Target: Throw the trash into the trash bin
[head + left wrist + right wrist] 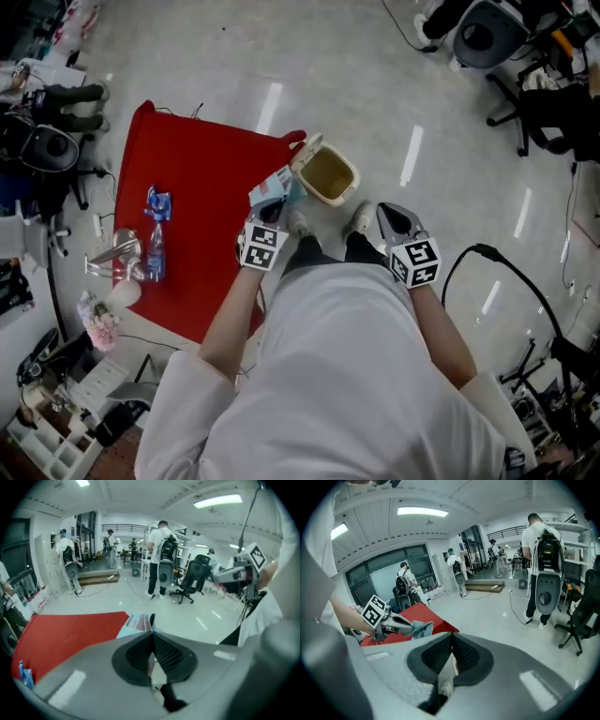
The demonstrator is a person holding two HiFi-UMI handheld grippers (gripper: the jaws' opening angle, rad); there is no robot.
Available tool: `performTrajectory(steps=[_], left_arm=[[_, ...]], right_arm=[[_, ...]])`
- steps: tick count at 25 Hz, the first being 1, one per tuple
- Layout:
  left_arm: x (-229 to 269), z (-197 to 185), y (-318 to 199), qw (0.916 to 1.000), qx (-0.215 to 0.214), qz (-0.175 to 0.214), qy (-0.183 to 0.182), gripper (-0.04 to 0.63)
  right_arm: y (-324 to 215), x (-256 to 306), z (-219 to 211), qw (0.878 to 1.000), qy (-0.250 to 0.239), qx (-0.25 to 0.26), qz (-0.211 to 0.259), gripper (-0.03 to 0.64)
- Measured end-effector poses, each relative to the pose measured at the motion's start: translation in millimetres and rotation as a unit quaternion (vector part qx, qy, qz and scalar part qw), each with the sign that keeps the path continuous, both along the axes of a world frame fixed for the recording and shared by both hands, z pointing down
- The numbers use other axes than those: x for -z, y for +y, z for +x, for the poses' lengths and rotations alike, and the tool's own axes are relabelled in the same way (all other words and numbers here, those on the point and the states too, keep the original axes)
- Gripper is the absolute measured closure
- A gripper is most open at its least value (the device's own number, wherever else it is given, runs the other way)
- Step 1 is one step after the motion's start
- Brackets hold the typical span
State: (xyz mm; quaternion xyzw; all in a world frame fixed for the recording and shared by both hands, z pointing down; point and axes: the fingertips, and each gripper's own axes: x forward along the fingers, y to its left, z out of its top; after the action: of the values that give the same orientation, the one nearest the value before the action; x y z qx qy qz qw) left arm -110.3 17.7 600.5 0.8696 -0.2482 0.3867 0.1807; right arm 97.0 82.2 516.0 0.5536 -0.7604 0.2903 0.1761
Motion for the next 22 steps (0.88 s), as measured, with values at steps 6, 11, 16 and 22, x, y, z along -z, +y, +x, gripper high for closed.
performTrajectory(steps=[6,11,16,22], left_arm=[[-7,54,8,0.9991,-0.041,-0.004,0.007,0.591],[-17,90,9,0.9979,-0.062,-0.013,0.012,0.591],[-31,127,18,0.9953,-0.093,-0.022,0.017,0.591],[-71,146,22,0.9949,-0.091,-0.04,0.013,0.591]], right_arm=[[8,-12,25,1.0,-0.006,-0.007,-0.012,0.615],[16,-21,46,1.0,-0.007,-0.019,-0.023,0.615],[27,-34,64,0.999,-0.01,-0.026,-0.043,0.615],[34,-58,73,0.998,-0.014,-0.022,-0.065,0.615]])
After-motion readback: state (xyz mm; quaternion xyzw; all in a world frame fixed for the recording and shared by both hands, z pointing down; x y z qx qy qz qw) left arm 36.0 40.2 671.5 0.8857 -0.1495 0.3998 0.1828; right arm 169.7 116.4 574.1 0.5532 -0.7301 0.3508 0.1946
